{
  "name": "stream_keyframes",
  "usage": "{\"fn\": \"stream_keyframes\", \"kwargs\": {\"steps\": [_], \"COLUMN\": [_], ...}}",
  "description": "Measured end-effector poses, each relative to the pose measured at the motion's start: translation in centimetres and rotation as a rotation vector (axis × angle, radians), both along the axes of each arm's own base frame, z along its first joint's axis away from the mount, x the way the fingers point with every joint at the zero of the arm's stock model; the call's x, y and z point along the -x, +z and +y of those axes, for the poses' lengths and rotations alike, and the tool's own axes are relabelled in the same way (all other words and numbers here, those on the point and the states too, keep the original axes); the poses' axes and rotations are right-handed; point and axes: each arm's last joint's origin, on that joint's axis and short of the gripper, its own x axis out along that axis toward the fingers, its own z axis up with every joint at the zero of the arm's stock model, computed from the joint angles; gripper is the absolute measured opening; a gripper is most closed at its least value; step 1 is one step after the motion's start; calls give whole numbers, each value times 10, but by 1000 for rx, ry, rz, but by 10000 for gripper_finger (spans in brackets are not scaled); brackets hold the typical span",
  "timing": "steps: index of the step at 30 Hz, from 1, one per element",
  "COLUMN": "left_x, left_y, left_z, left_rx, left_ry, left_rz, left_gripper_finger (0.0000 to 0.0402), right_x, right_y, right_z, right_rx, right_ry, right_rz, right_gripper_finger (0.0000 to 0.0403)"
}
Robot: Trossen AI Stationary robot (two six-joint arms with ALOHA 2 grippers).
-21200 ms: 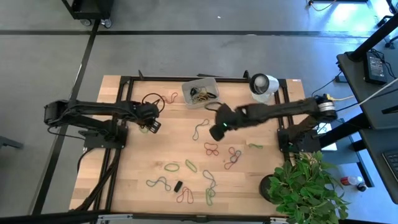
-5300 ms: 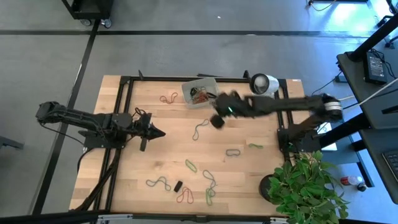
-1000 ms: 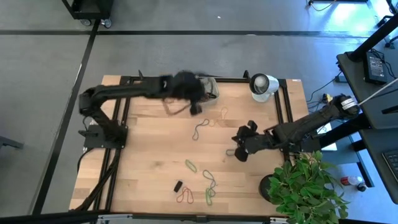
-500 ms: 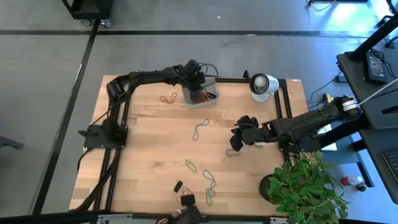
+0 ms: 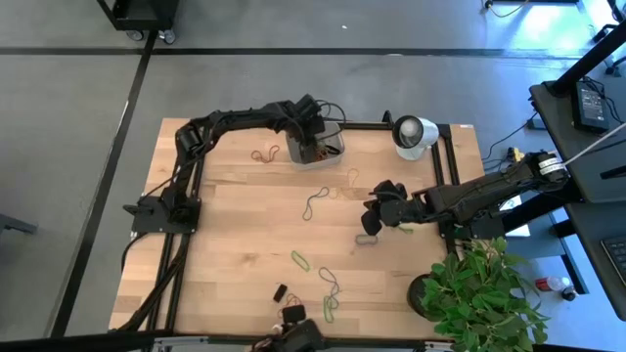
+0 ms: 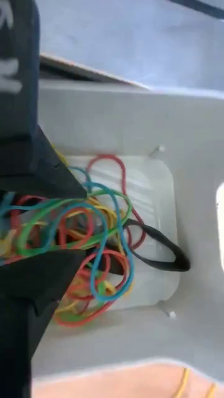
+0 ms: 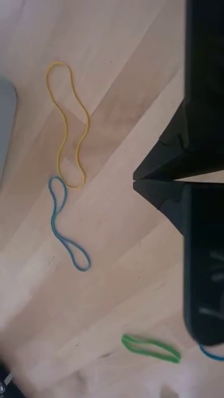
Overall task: Pick and place rubber bands into bin
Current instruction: Put the blue rubber band into the gray bin, then put the top green rubber band into the gray bin
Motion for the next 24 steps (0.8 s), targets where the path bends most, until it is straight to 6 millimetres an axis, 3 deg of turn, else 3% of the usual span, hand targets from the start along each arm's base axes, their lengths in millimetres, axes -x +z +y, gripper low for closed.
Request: {"fn": "stream_keyframes", "kwargs": {"steps": [6, 10, 16, 20, 24], "left_x": [1, 9, 29, 55, 85], "left_y": [46, 78, 118, 120, 112], "left_z": [-2, -19, -76, -127, -182], "left_rx": [96, 148, 169, 169, 213], "left_ry": [102, 166, 194, 251, 295], "left_rz": [78, 76, -71, -197, -322], "left_gripper_finger": [158, 146, 97, 58, 14], "right_x": [-1, -1, -1, 1, 6], "right_y": [0, 0, 0, -2, -3], "right_z": [-3, -3, -3, -3, -2], "right_rx": [51, 85, 133, 135, 68], "right_ry": [40, 77, 128, 151, 286], "right_rz": [28, 42, 71, 106, 217], "right_gripper_finger": [12, 12, 12, 12, 29]}}
